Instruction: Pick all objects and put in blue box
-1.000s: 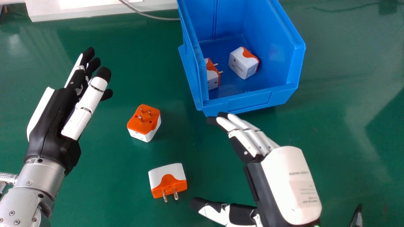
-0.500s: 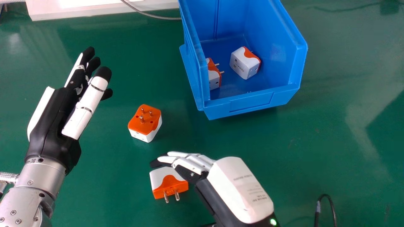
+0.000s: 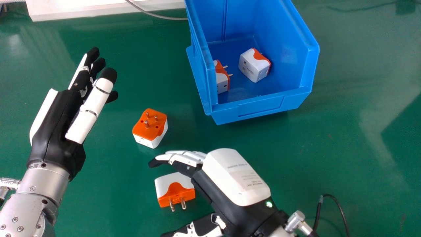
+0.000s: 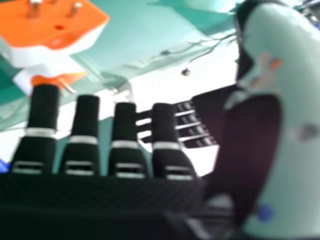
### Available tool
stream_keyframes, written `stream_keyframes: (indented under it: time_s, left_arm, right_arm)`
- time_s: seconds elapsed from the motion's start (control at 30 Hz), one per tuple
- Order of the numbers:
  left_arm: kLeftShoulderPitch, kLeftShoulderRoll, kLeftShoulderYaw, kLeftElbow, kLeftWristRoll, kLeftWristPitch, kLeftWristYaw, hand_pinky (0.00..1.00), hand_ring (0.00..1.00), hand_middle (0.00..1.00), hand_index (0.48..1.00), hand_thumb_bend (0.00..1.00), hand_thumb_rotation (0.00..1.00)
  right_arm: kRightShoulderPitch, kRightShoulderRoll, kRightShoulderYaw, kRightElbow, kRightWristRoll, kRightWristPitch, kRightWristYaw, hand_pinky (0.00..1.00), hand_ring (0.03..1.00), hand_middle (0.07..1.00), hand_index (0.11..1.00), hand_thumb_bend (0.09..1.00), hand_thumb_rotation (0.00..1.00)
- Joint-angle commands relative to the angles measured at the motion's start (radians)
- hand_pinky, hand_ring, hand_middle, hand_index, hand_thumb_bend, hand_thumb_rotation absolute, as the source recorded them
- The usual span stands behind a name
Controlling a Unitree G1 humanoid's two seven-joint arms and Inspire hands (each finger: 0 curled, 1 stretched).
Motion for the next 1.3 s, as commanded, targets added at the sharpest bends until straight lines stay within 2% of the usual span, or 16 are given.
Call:
stream_keyframes:
  time_s: [0.0,0.2,0.7,1.0,1.27]
  left_arm:
    - [-0.006,0.01,0.007,-0.005,-0.002,-0.017,-0.005,0.88,0.95,0.99,0.987,0.51,0.78]
    - [-0.007,0.013,0.008,-0.011,-0.001,-0.012,-0.006,0.87,0.95,0.99,0.984,0.52,0.78]
    - [-0.026,0.015,0.005,-0.002,0.004,-0.005,-0.003,0.88,0.95,0.99,0.985,0.52,0.78]
    - [-0.029,0.014,0.001,-0.017,0.006,0.009,0.001,0.88,0.95,0.99,0.984,0.52,0.78]
    - [-0.027,0.014,-0.002,-0.032,0.007,0.021,0.006,0.88,0.95,0.99,0.984,0.51,0.78]
  right_arm:
    - [-0.027,0.0,-0.013,-0.006,0.02,-0.03,-0.011,0.62,0.773,0.818,0.766,0.556,0.15]
    - [-0.054,0.002,-0.023,0.029,0.01,-0.045,-0.037,0.62,0.779,0.821,0.766,0.565,0.16]
    - [-0.134,0.0,-0.027,0.132,0.001,-0.034,-0.02,0.63,0.782,0.819,0.771,0.569,0.15]
    - [-0.174,0.001,-0.023,0.193,0.028,-0.021,0.035,0.63,0.782,0.822,0.772,0.569,0.14]
    - [-0.217,0.013,-0.016,0.2,0.027,0.068,0.136,0.65,0.788,0.829,0.781,0.553,0.12]
